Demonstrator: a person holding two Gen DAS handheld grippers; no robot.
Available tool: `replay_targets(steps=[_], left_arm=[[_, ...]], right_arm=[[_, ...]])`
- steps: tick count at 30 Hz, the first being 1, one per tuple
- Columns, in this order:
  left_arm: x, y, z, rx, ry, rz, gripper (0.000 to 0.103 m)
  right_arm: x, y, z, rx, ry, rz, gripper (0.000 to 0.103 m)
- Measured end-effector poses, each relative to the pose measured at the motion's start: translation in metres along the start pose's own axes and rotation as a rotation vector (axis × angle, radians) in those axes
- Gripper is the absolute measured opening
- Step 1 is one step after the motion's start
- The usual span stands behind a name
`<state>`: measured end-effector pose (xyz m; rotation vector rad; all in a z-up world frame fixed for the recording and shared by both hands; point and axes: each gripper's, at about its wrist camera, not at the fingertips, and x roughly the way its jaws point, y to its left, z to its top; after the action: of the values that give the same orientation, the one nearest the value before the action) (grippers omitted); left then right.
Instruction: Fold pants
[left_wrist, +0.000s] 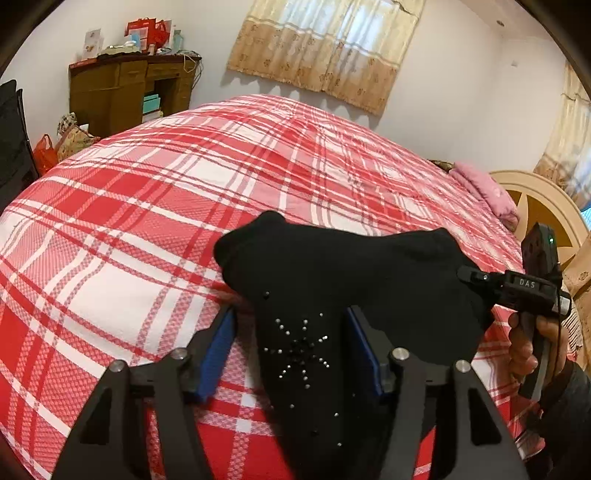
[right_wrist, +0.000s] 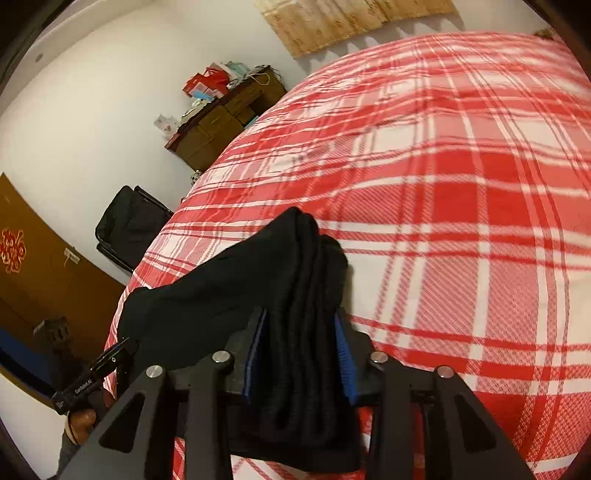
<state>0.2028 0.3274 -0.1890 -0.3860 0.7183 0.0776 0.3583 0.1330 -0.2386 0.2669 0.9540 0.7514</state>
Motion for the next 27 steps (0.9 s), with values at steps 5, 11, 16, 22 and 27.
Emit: replay_targets(steps=[5,11,16,22,27], left_arm=[[-0.006,0.003,-0.003,-0.007,-0.013,0.027,0.063],[-0.014,0.006,-0.008,0.001,-0.021,0.063,0.063],[-0.024,0.012,-0.013,-0.007,-0.026,0.097,0.064],[-0.052,0.009,-0.020,0.004,-0.050,0.213,0.078],[-0.078,-0.009,-0.015,0.032,-0.096,0.190,0.079]], right_arm=[[-0.003,-0.005,-0.001,0.020,0.002,-0.006,0.046],[-0.013,-0.006,-0.006,0.023,-0.011,-0.017,0.048],[-0.028,-0.007,-0.012,0.033,-0.026,-0.046,0.049],[-0.072,0.006,-0.029,-0.014,-0.086,-0.147,0.050],[-0.120,0.032,-0.057,-0.088,-0.145,-0.200,0.061]])
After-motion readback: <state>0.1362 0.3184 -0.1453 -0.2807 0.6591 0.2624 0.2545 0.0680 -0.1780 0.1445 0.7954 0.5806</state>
